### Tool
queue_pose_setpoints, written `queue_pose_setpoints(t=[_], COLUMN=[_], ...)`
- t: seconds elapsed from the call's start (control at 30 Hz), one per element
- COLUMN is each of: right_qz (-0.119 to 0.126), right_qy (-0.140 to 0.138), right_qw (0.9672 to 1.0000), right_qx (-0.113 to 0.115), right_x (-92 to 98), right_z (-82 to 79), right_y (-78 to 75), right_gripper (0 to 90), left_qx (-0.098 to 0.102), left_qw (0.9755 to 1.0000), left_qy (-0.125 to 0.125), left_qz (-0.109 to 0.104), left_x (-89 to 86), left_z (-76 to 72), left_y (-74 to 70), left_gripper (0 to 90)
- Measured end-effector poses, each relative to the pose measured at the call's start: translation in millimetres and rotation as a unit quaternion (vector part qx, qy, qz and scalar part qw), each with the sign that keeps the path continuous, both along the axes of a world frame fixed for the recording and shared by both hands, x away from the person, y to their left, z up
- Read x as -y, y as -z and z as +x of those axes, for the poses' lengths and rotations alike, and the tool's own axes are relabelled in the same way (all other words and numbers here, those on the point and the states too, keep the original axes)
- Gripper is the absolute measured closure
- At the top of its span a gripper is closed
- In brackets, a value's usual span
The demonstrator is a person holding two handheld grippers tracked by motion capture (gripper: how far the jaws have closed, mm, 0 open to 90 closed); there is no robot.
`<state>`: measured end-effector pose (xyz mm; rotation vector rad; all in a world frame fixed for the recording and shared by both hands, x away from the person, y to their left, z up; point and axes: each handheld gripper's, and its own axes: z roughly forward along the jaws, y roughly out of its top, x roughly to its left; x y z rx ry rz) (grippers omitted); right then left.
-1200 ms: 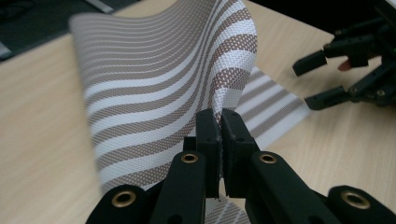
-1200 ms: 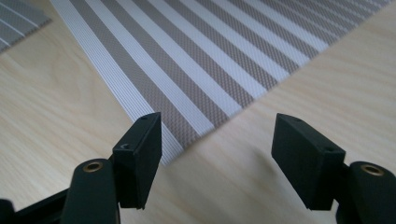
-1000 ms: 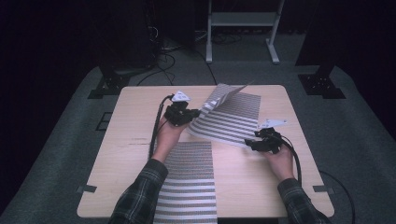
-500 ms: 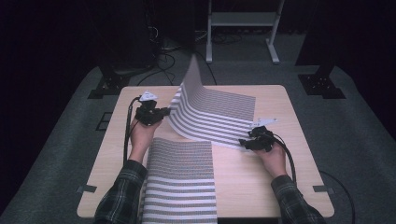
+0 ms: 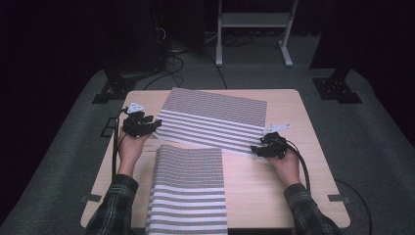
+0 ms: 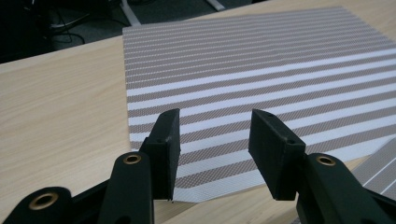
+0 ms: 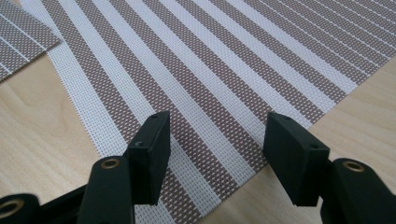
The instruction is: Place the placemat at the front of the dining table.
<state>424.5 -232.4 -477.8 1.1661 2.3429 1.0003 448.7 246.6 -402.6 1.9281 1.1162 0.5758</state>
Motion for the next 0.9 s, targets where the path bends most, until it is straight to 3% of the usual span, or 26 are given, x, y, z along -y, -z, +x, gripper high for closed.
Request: queue_pose_setpoints(t=[0.13,0.27,0.37,0.4,0.5,0.73,0.9], right_qz=[-0.010,-0.001,0.005,0.006,-0.008,-0.016,-0.018], right_qy=[0.000,-0.018,-0.017,-0.017,-0.023,-0.045,-0.040], right_qw=[0.9999,0.9998,0.9998,0.9998,0.9997,0.9986,0.9988], right_qx=[-0.001,0.001,-0.001,0.000,-0.007,-0.021,-0.022], right_x=[-1.6,-4.4,-4.2,-3.1,-2.9,-5.9,-5.2], right_z=[-2.5,-8.4,-9.9,-10.8,-12.3,-18.9,-17.7], right_y=[-3.9,-10.6,-11.1,-10.1,-7.3,-7.1,-7.0], right_gripper=[38.3,45.5,58.0,66.3,76.0,87.0,87.2], left_qx=[-0.009,-0.017,-0.031,-0.033,-0.039,-0.071,-0.079], left_qw=[0.9999,0.9992,0.9981,0.9979,0.9963,0.9933,0.9952], left_qy=[0.005,0.010,0.009,0.008,0.003,-0.002,-0.005], left_qz=[0.008,0.036,0.052,0.056,0.077,0.091,0.059], left_x=[-1.9,0.9,0.0,-0.1,-1.8,-7.8,-12.8], left_z=[7.9,18.1,25.1,26.4,31.0,36.8,32.6], left_y=[11.7,26.7,38.5,40.8,47.7,62.9,64.8], left_gripper=[54.5,55.7,60.7,65.3,72.2,77.7,79.5])
